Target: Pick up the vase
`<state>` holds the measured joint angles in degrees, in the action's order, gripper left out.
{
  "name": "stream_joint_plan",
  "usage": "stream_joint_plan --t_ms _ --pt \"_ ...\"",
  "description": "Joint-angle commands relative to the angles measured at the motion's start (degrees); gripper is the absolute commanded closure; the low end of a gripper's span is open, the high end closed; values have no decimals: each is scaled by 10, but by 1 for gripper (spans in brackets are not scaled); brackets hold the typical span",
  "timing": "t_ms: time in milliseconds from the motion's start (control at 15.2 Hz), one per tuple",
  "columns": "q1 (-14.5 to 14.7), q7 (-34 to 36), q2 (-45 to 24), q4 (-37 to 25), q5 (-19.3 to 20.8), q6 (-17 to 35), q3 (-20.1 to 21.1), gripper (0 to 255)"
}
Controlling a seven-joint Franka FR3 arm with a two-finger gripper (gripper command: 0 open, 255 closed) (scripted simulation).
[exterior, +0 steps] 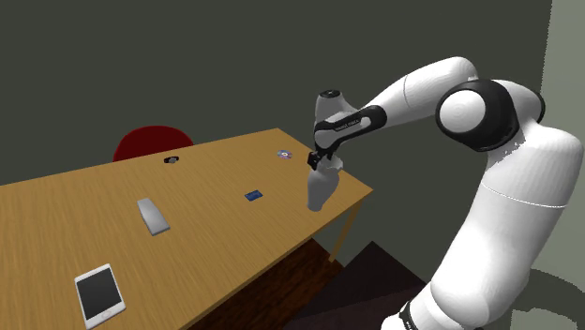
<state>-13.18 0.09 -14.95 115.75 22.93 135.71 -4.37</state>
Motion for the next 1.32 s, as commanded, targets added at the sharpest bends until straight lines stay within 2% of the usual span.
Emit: stream_joint_plan --t_ms 0,198,264,858,1254 --pt "0 6 -10 3 4 12 -1 0" --pt "1 10 -17 5 7 22 -2 0" --pt "1 11 -17 5 7 21 -2 255" --pt "1 10 -17 5 7 21 -2 255" --pt "0 -6 10 -6 -5 -16 2 255"
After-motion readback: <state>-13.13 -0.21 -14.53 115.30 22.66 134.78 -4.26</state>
